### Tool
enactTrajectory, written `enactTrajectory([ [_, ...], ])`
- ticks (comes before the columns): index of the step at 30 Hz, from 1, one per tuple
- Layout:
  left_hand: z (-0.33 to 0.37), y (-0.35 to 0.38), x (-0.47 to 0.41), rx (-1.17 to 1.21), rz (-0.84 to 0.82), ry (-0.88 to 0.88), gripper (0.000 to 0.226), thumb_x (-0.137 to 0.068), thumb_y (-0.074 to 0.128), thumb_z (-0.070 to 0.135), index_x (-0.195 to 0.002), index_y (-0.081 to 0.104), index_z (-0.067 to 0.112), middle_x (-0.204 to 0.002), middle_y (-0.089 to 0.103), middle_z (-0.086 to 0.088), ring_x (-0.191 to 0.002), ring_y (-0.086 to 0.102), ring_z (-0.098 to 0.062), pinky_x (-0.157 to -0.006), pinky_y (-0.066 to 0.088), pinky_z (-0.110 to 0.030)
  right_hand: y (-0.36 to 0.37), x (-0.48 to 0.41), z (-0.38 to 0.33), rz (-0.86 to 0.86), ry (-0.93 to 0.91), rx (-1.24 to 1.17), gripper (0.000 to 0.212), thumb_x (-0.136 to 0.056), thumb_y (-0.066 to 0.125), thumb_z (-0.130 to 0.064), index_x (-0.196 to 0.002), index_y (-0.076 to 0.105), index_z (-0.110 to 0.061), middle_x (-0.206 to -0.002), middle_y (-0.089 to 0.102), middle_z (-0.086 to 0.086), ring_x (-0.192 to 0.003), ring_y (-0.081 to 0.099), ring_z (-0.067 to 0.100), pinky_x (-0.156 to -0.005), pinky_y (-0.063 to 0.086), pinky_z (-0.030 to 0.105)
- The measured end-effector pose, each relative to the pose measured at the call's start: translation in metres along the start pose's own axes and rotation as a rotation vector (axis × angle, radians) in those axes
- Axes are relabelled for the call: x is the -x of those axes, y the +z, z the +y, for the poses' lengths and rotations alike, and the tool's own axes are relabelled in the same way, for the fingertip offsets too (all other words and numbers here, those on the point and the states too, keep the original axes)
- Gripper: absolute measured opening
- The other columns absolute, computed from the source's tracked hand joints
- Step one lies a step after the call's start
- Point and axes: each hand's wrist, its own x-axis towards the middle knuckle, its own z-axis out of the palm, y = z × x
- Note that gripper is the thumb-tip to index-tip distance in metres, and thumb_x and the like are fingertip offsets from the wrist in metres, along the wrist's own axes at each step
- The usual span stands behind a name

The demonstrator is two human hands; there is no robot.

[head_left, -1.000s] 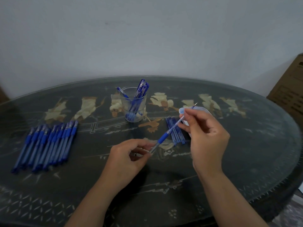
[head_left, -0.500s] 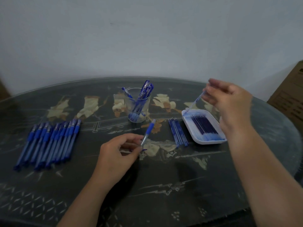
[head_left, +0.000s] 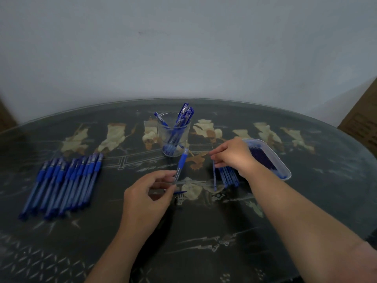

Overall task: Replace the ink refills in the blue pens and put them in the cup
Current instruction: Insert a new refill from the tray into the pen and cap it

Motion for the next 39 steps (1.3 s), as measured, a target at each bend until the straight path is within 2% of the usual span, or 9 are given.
enactTrajectory([
  [6, -0.002, 0.001, -0.001, 0.011, -0.007, -0.004, 0.038, -0.076, 0.076, -0.005, -0.097, 0.074, 0.027, -0.089, 0.072, 0.01, -0.081, 0.069, -0.008, -0.069, 0.052, -0.012, 0.008, -0.005, 0.007, 0.068, -0.064, 0.128, 0.01, -0.087, 0.072, -0.006, -0.096, 0.077, -0.009, -0.091, 0.074, 0.009, -0.072, 0.071, 0.015, -0.062, 0.057, 0.016],
  [10, -0.003, 0.001, -0.001, 0.004, -0.006, -0.004, 0.039, -0.075, 0.077, -0.004, -0.096, 0.074, 0.029, -0.089, 0.072, 0.01, -0.082, 0.069, -0.007, -0.069, 0.052, -0.012, 0.01, -0.006, 0.011, 0.125, -0.116, 0.198, 0.009, -0.088, 0.071, -0.01, -0.095, 0.077, -0.01, -0.088, 0.075, 0.01, -0.067, 0.07, 0.014, -0.063, 0.056, 0.019],
  [14, -0.002, 0.001, -0.001, -0.012, -0.012, 0.0, 0.039, -0.075, 0.078, -0.003, -0.096, 0.074, 0.029, -0.089, 0.072, 0.01, -0.083, 0.069, -0.007, -0.07, 0.053, -0.013, 0.012, -0.006, 0.013, 0.146, -0.154, 0.25, 0.01, -0.089, 0.07, -0.01, -0.096, 0.078, -0.009, -0.094, 0.075, 0.01, -0.082, 0.07, 0.02, -0.081, 0.058, 0.031],
  [20, -0.003, 0.001, -0.002, -0.027, -0.011, -0.001, 0.04, -0.075, 0.078, -0.003, -0.097, 0.074, 0.03, -0.089, 0.072, 0.012, -0.082, 0.069, -0.007, -0.071, 0.054, -0.015, 0.014, -0.007, 0.016, 0.169, -0.178, 0.308, 0.012, -0.09, 0.069, -0.01, -0.097, 0.078, -0.011, -0.093, 0.075, 0.009, -0.069, 0.058, 0.008, -0.072, 0.048, 0.022],
  [22, -0.002, 0.001, -0.002, -0.024, -0.013, -0.007, 0.04, -0.075, 0.077, -0.003, -0.098, 0.074, 0.03, -0.089, 0.072, 0.013, -0.082, 0.069, -0.007, -0.071, 0.054, -0.014, 0.015, -0.008, 0.016, 0.179, -0.177, 0.333, 0.012, -0.089, 0.07, -0.011, -0.098, 0.078, -0.011, -0.096, 0.075, 0.008, -0.073, 0.059, 0.009, -0.073, 0.045, 0.02],
  [26, -0.002, 0.001, -0.002, -0.022, -0.021, -0.016, 0.039, -0.076, 0.078, -0.002, -0.098, 0.074, 0.03, -0.09, 0.072, 0.012, -0.083, 0.069, -0.006, -0.07, 0.053, -0.013, 0.016, -0.008, 0.015, 0.187, -0.166, 0.357, 0.013, -0.089, 0.07, -0.008, -0.098, 0.078, -0.01, -0.101, 0.075, 0.006, -0.094, 0.066, 0.017, -0.076, 0.044, 0.018],
  [39, -0.001, 0.002, -0.001, -0.021, -0.004, 0.005, 0.038, -0.075, 0.078, -0.003, -0.098, 0.074, 0.027, -0.088, 0.072, 0.008, -0.082, 0.07, -0.008, -0.069, 0.052, -0.012, 0.019, -0.009, 0.017, 0.212, -0.173, 0.382, 0.015, -0.091, 0.065, -0.005, -0.097, 0.078, -0.011, -0.104, 0.073, 0.006, -0.098, 0.066, 0.019, -0.078, 0.044, 0.02],
])
